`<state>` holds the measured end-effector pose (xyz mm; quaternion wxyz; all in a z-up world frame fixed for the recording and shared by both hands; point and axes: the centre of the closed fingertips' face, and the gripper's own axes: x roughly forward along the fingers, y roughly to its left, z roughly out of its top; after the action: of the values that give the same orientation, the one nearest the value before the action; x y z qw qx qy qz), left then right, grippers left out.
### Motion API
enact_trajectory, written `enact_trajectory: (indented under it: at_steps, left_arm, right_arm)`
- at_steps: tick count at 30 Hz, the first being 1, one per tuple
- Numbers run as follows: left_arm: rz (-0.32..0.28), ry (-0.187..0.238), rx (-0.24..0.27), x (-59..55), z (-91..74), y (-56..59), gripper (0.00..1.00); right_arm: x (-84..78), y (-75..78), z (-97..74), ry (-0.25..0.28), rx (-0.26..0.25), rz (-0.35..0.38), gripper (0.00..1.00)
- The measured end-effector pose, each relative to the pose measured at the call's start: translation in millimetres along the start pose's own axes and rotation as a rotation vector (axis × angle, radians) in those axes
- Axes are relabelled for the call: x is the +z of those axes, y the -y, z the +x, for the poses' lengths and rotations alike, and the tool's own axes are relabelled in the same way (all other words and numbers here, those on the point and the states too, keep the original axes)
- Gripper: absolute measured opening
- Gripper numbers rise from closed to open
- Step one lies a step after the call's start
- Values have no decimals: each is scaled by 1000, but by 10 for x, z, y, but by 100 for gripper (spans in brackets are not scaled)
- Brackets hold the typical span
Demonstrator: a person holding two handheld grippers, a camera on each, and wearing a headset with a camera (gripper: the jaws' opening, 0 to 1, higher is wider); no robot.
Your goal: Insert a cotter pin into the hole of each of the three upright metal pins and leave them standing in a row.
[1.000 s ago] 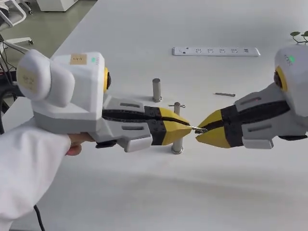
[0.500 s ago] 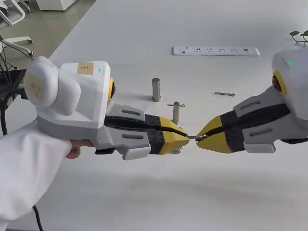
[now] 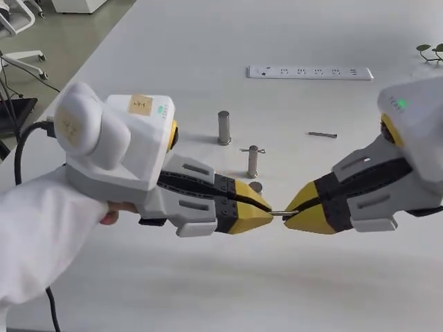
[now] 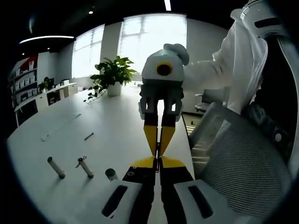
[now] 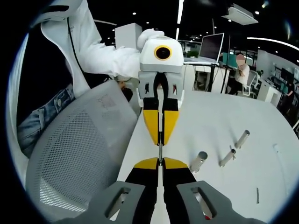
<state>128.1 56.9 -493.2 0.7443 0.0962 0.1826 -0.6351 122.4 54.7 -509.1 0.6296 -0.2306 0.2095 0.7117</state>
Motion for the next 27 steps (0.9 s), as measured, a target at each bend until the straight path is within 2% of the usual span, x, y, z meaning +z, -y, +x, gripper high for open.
enact_trajectory:
  at_steps: [9,11,16,21,23,26,27]
  left_arm:
    - [-21,26,15,36,10,-52,1]
    - [-22,23,37,25,11,-103,3]
    - [-53,24,80,-29,9,-209,26]
    - [-69,21,156,-116,-6,-345,36]
    - [-96,40,197,-147,-3,-418,38]
    - [-104,44,240,-203,7,-491,43]
    - [-114,44,237,-223,20,-492,44]
  right_arm:
    - [13,60,-40,16,-33,19,0]
    - [2,69,-37,15,-38,24,0]
    - [-53,143,-41,8,-67,49,0]
    - [-113,226,-38,7,-95,66,0]
    - [-168,279,-24,4,-109,82,0]
    - [-227,340,-5,2,-126,99,0]
    - [-245,362,1,0,-136,103,0]
